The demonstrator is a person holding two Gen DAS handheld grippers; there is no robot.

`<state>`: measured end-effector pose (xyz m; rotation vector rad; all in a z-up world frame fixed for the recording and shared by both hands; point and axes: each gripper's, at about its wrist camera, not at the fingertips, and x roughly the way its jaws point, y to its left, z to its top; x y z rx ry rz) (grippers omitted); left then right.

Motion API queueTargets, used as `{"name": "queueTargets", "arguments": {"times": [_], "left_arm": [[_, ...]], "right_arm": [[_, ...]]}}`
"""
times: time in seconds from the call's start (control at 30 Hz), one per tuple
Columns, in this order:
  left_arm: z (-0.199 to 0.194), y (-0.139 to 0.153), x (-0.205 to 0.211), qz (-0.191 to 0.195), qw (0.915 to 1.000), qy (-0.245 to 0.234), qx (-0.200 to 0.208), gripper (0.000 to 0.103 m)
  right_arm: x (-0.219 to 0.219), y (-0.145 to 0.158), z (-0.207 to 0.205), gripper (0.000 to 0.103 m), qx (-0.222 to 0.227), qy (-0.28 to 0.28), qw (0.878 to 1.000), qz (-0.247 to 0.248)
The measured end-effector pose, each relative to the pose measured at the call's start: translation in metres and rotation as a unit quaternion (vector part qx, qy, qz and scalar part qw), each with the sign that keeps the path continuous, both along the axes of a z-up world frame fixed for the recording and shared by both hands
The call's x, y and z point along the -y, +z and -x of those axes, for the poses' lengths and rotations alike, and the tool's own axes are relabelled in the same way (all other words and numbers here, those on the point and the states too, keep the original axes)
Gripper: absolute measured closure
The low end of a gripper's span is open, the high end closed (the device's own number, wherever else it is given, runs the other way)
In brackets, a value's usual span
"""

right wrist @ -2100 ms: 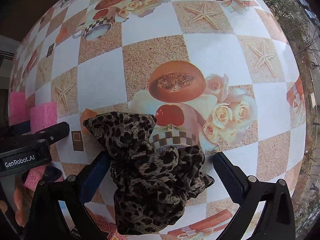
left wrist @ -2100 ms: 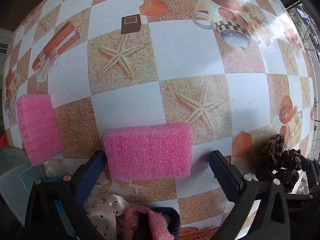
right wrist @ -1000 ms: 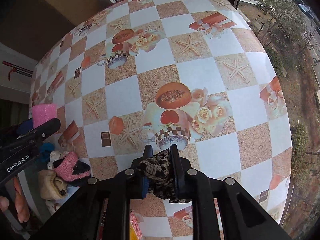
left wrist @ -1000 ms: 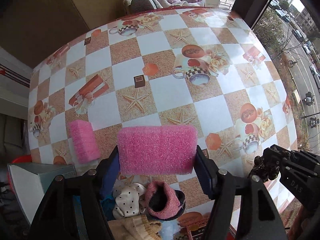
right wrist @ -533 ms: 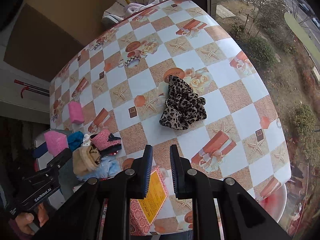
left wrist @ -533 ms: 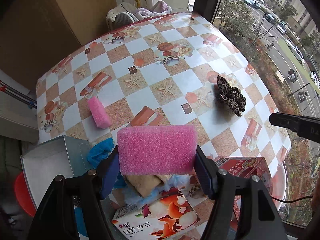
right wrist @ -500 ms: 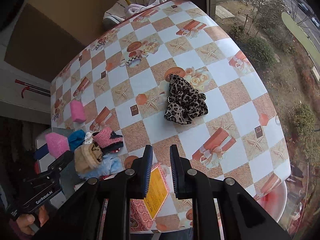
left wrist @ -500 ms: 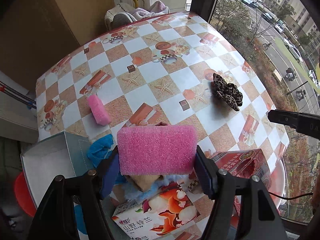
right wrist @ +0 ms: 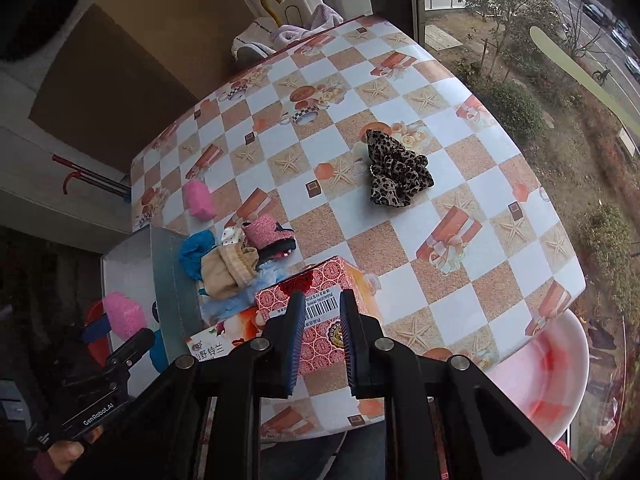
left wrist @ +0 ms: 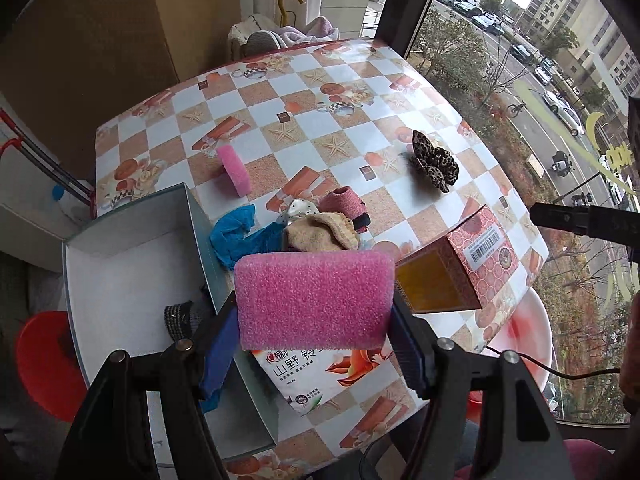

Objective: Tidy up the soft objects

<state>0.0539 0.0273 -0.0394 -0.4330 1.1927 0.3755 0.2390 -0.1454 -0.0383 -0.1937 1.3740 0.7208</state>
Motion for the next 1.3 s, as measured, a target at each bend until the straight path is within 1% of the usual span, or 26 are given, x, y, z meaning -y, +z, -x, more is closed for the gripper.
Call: {"name": "queueTargets", "arguments": {"times": [0.1,0.23,0.3,0.37,0.4,0.43,0.47,0.5,0.53,0.6,0.73,0.83,0.87,0.9,0.93,0.97,1.0,1.03,1.1,1.13,1.17,1.2,1.3], "left_arm": [[0.017,-0.001,-0.007,0.013,0.9998,0.016,0.003,0.031],[0.036,-0.003,-0.016,0.024,0.9988,0.042,0.007,0.031],[0.046,-0.001,-0.019,0.024,0.9982,0.054,0.008,0.031],[0.052,0.000,-0.021,0.020,0.9979,0.062,0.007,0.030],[0.055,0.001,-0.023,0.017,0.9977,0.065,0.007,0.031],[0.057,0.002,-0.023,0.014,0.9974,0.070,0.005,0.030],[0.060,0.003,-0.025,0.012,0.9971,0.075,0.004,0.030],[0.062,0.003,-0.026,0.011,0.9967,0.081,0.002,0.030],[0.064,0.002,-0.027,0.012,0.9961,0.087,-0.001,0.030],[0.067,0.000,-0.029,0.013,0.9947,0.101,-0.011,0.030],[0.068,-0.009,-0.028,0.010,0.9911,0.123,-0.048,0.030],[0.067,-0.016,-0.026,0.009,0.9863,0.146,-0.076,0.030],[0.067,-0.018,-0.026,0.009,0.9843,0.155,-0.084,0.030],[0.067,-0.020,-0.025,0.009,0.9825,0.162,-0.092,0.030],[0.066,-0.022,-0.024,0.011,0.9808,0.168,-0.099,0.030],[0.066,-0.024,-0.023,0.012,0.9795,0.172,-0.105,0.030],[0.064,-0.026,-0.022,0.012,0.9786,0.173,-0.111,0.030],[0.063,-0.027,-0.020,0.009,0.9783,0.171,-0.116,0.030],[0.059,-0.027,-0.018,0.002,0.9788,0.165,-0.121,0.030],[0.057,-0.027,-0.018,0.000,0.9794,0.161,-0.122,0.030],[0.056,-0.026,-0.018,-0.001,0.9802,0.157,-0.120,0.030],[0.054,-0.026,-0.018,-0.001,0.9811,0.153,-0.118,0.030],[0.051,-0.025,-0.022,-0.007,0.9838,0.139,-0.113,0.030]], "right_arm": [[-0.004,-0.002,0.015,0.083,-0.009,0.004,1.000,0.001],[-0.012,-0.005,0.032,0.083,-0.008,0.019,1.000,0.007],[-0.014,-0.008,0.031,0.083,-0.012,0.015,1.000,0.007],[-0.013,-0.009,0.018,0.083,-0.016,-0.003,1.000,0.006],[-0.012,-0.009,0.007,0.079,-0.019,-0.015,1.000,0.005],[-0.012,-0.012,-0.006,0.071,-0.021,-0.025,0.999,0.006],[-0.014,-0.016,-0.022,0.033,-0.025,-0.034,0.999,0.011],[-0.016,-0.022,-0.039,0.002,-0.028,-0.044,0.998,0.019],[-0.018,-0.028,-0.055,0.001,-0.024,-0.054,0.998,0.024],[-0.028,-0.045,-0.088,0.001,-0.016,-0.053,0.997,0.045],[-0.055,-0.102,-0.144,0.001,-0.018,-0.041,0.993,0.113],[-0.078,-0.147,-0.170,0.001,-0.022,-0.021,0.988,0.152],[-0.084,-0.160,-0.175,0.001,-0.023,-0.015,0.987,0.158],[-0.090,-0.171,-0.178,0.004,-0.024,-0.005,0.986,0.163],[-0.095,-0.181,-0.179,0.009,-0.022,0.007,0.985,0.171],[-0.100,-0.192,-0.178,0.024,-0.023,0.021,0.983,0.183],[-0.102,-0.201,-0.176,0.040,-0.033,0.031,0.981,0.188],[-0.101,-0.207,-0.173,0.050,-0.041,0.036,0.980,0.193],[-0.097,-0.205,-0.168,0.071,-0.030,0.037,0.979,0.197],[-0.092,-0.201,-0.167,0.075,-0.034,0.037,0.981,0.187],[-0.086,-0.195,-0.165,0.080,-0.047,0.032,0.984,0.168],[-0.079,-0.186,-0.164,0.080,-0.054,0.026,0.987,0.148],[-0.056,-0.146,-0.155,0.080,-0.045,0.013,0.994,0.099]]}}
